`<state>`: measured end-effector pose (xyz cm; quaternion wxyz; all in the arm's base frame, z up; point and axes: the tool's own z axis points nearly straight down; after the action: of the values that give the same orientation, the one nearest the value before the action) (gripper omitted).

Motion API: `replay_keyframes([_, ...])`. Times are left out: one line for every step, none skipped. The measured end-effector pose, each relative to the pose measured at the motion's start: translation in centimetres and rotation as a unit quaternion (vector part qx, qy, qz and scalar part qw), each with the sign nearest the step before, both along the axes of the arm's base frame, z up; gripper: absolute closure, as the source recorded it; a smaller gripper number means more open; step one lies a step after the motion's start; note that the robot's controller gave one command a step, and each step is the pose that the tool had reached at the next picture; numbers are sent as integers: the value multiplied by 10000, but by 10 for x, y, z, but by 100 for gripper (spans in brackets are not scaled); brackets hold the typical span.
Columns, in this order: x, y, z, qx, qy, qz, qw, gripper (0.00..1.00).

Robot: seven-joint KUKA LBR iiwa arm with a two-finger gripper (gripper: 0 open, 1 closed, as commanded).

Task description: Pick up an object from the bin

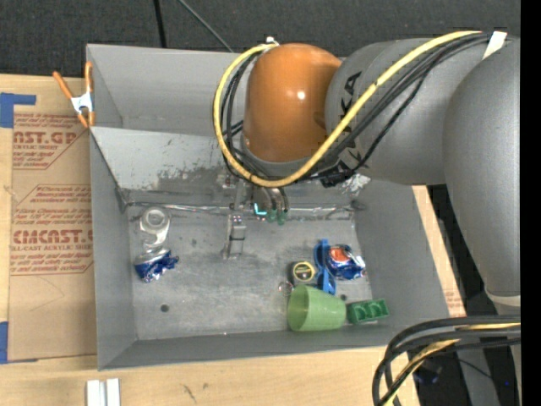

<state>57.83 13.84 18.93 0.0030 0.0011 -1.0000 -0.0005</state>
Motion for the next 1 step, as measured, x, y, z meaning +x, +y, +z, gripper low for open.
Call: replay_keyframes([-25,102,-81,10,-1,333,9994,0])
